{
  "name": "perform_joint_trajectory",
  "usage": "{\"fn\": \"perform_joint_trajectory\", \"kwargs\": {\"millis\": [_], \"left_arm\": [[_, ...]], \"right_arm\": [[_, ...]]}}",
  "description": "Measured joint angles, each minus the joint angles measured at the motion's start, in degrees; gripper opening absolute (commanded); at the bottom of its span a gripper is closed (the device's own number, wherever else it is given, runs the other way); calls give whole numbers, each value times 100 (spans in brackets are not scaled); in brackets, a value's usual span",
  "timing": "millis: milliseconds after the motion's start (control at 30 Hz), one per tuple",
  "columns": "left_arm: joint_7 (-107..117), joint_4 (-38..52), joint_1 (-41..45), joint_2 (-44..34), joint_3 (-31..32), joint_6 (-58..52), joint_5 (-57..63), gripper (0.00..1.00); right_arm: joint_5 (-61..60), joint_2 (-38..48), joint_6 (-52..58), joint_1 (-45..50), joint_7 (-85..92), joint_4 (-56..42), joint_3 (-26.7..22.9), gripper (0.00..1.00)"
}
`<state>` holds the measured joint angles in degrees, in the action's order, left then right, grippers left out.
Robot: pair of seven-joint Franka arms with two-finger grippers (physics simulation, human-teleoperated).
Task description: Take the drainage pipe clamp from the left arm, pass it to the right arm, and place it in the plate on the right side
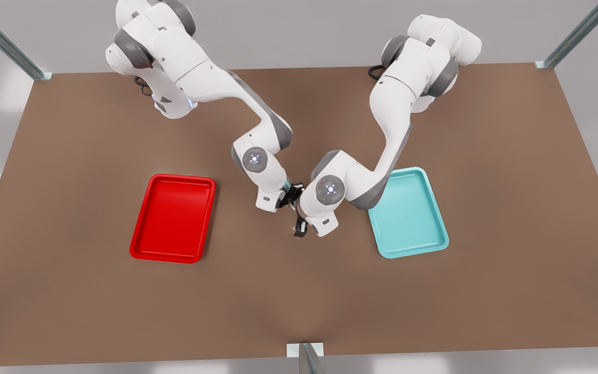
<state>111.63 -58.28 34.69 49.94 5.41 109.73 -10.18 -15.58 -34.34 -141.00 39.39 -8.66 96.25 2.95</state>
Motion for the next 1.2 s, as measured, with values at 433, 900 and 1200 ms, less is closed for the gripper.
{"fn": "perform_joint_trajectory", "kwargs": {"millis": [433, 900, 1200], "left_arm": [[-2425, -1552, -3467, -2995, 549, -2535, 720, 100], [-6913, -2296, -3527, -3511, 768, -3264, 688, 100], [-8388, -1912, -3377, -3376, 766, -3664, 806, 100]], "right_arm": [[351, 1314, 735, -1053, -12, 947, -67, 21], [1815, 1981, 1141, -3594, 1289, 2825, -77, 21], [2178, 1645, 254, -3818, 1574, 3121, -83, 100]]}}
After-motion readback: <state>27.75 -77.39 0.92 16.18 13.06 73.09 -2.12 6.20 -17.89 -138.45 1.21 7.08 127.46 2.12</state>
